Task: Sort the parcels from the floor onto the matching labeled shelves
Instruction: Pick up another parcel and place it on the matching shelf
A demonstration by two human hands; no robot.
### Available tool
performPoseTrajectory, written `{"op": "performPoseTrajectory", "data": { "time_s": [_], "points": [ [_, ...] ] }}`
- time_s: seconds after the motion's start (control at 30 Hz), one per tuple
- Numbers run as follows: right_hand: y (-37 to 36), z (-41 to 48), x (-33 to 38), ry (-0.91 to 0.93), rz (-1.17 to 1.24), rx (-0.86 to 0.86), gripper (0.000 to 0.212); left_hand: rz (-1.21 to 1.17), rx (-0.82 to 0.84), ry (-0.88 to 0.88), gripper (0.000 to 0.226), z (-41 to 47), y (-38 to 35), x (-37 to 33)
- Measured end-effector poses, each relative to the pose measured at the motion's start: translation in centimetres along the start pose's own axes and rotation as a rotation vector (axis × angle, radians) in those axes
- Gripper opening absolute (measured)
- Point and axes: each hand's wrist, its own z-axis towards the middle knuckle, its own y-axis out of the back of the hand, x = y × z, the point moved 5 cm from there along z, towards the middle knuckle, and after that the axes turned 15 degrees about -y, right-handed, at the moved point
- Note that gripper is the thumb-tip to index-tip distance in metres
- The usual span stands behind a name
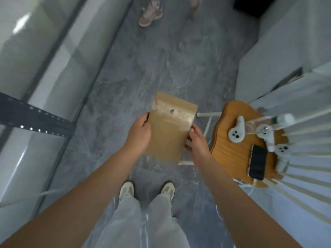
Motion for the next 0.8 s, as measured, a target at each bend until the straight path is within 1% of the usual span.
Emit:
{"op": "performPoseTrajectory", "data": {
  "time_s": [0.1,0.27,0.4,0.6,0.8],
  "points": [
    [-0.1,-5.3,2.5,0.096,0.001,-0.005,0.041,0.026,-0.035,-0.058,0.043,-2.8,2.8,-4.6],
    [-1.5,-13.5,7.0,0.218,-0.024,-0.016,0.04,-0.065,-0.127,-0.107,0.042,-7.3,7.3,-10.5],
    [-3.5,-18.7,9.6,0.311,-0.085,0.044,0.04,-0.085,-0.191,-0.173,0.042,-9.9,11.9,-14.7],
    [-6.2,-23.6,11.0,0.378,-0.131,0.173,0.032,-0.027,-0.33,-0.244,0.042,-14.0,17.1,-17.8],
    [-7.0,-27.6,12.5,0.439,-0.259,0.29,0.033,-0.083,-0.5,-0.22,0.043,-20.1,18.0,-18.9]
  ]
}}
